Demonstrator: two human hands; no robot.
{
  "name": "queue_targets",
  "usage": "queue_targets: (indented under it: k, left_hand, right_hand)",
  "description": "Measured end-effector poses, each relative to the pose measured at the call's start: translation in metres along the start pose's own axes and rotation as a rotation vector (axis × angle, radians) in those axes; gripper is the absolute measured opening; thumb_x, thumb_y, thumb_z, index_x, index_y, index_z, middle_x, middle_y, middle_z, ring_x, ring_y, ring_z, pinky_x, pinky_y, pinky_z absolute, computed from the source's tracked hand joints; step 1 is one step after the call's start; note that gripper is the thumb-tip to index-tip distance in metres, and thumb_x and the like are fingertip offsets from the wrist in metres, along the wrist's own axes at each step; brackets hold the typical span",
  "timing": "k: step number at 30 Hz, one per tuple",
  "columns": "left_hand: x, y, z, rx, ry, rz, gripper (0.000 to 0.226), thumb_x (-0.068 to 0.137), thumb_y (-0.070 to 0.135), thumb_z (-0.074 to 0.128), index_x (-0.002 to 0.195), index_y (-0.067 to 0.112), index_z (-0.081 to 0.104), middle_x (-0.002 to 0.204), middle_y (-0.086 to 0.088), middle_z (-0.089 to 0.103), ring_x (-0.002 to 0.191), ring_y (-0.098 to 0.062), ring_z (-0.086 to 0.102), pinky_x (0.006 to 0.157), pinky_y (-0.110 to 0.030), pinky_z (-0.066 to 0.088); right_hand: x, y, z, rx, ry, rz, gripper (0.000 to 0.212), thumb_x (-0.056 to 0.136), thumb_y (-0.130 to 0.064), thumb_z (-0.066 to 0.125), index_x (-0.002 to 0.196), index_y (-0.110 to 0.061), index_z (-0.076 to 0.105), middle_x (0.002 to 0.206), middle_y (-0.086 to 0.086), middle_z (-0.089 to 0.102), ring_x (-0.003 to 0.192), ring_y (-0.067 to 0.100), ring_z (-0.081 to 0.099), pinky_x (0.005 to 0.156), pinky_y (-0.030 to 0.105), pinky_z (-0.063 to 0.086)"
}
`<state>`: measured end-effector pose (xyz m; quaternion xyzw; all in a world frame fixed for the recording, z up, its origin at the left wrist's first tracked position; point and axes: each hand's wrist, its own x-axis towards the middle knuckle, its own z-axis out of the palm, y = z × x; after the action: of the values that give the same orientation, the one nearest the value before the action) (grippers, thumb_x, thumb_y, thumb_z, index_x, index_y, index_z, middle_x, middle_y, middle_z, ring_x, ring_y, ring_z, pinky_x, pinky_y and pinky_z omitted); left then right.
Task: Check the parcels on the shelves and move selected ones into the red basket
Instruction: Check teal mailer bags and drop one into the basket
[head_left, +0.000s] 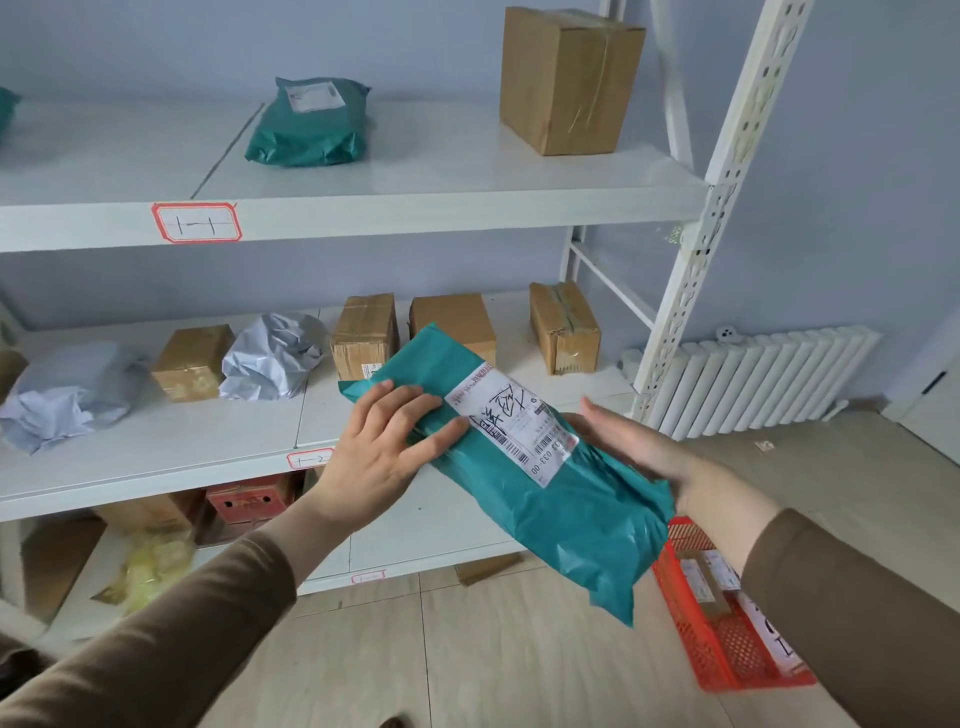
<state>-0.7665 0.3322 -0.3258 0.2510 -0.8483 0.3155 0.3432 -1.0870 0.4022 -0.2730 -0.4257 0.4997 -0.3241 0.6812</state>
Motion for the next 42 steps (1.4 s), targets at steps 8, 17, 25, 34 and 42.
queue_targets:
  k: [8,17,25,34,42]
  left_hand:
    - [0.003,0.008,0.016,0.015,-0.007,0.074,0.067,0.089,0.007,0.074,0.146,0.027,0.046,0.135,-0.011,0.047,0.124,-0.033,0.047,0.112,-0.050,0.033]
    - [0.025,0.004,0.019,-0.341,-0.491,-0.305,0.113,0.075,0.078,0.073,0.162,0.026,0.022,0.164,-0.006,0.034,0.153,-0.031,0.029,0.126,-0.054,0.019]
    - [0.045,0.031,0.044,-1.385,-0.820,-1.095,0.089,0.085,0.027,0.087,0.152,0.041,0.031,0.135,0.008,0.063,0.115,-0.018,0.070,0.092,-0.037,0.062]
    - [0.050,0.064,0.056,-1.886,-0.541,-1.438,0.072,0.084,0.036,0.086,0.146,0.032,0.051,0.139,-0.003,0.069,0.130,-0.027,0.066,0.113,-0.050,0.050]
    - [0.063,0.087,0.066,-1.987,-0.531,-1.334,0.072,0.090,0.024,0.079,0.152,0.024,0.043,0.148,-0.011,0.061,0.135,-0.032,0.061,0.114,-0.056,0.048]
  right_hand:
    - [0.027,-0.018,0.016,-0.227,-0.021,0.119,0.056,0.071,-0.037,0.092,0.120,-0.020,0.071,0.119,0.015,0.077,0.107,0.034,0.071,0.110,0.057,0.048]
    - [0.036,-0.064,0.010,-1.349,0.088,-0.061,0.100,0.079,-0.028,0.085,0.157,-0.047,0.025,0.132,-0.015,0.058,0.098,0.012,0.060,0.069,0.028,0.047]
    - [0.043,-0.085,0.014,-1.917,0.445,-0.401,0.097,0.088,-0.047,0.073,0.164,-0.039,0.012,0.164,-0.003,0.040,0.154,0.025,0.028,0.127,0.061,-0.002]
    - [0.031,-0.010,-0.004,-0.457,0.507,-0.278,0.112,0.086,-0.055,0.075,0.164,-0.039,-0.004,0.174,-0.005,0.009,0.158,0.022,0.018,0.124,0.049,0.021]
    - [0.032,0.049,-0.016,-0.052,0.256,-0.131,0.092,0.063,-0.047,0.092,0.144,-0.033,0.049,0.132,-0.006,0.069,0.126,0.020,0.063,0.114,0.048,0.047]
